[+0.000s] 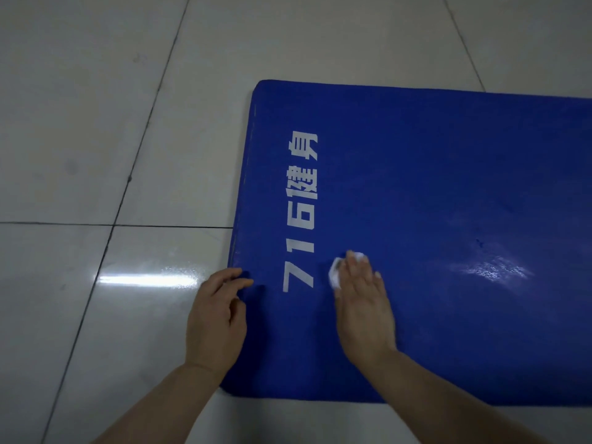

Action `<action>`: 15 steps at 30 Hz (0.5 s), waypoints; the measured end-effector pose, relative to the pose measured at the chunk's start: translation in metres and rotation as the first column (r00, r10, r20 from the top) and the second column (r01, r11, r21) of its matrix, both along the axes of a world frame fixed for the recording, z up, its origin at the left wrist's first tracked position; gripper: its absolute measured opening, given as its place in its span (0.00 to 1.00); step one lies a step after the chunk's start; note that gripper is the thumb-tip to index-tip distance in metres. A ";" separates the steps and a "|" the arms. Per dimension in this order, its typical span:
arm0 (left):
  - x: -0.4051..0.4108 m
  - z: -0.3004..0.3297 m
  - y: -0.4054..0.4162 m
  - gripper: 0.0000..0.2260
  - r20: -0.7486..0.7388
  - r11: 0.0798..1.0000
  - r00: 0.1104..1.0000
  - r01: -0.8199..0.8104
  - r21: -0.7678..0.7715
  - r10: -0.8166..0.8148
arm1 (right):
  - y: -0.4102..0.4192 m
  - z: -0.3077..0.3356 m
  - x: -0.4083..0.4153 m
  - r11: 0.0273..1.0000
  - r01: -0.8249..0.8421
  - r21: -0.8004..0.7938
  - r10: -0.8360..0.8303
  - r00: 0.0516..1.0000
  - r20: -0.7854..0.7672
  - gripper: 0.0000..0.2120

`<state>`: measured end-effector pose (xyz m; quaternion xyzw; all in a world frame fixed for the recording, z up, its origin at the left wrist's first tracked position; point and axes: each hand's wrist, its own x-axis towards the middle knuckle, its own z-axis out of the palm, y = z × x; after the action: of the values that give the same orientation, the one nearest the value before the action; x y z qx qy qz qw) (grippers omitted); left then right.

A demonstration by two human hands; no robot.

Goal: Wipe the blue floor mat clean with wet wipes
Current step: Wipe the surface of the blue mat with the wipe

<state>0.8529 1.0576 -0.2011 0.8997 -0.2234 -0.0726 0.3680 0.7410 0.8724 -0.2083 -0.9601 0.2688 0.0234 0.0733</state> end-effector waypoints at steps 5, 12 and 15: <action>0.004 0.012 0.005 0.14 0.052 0.993 0.994 -0.090 -0.076 0.094 | 0.090 0.005 0.046 0.885 -0.455 0.097 0.459 0.888 -0.029 0.37; 0.015 0.021 0.017 0.16 0.077 0.961 0.967 -0.229 -0.153 0.242 | 0.058 0.021 0.067 0.715 -0.696 0.066 0.699 0.714 -0.039 0.30; 0.016 0.019 0.022 0.17 0.096 0.965 0.965 -0.229 -0.127 0.242 | 0.042 0.030 0.083 0.801 -0.598 0.034 0.598 0.797 -0.087 0.32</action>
<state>0.8688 1.0791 -0.1826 0.8999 -0.1385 0.0346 0.4120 0.8241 0.9144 -0.1786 -0.9935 -0.0448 0.0907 0.0517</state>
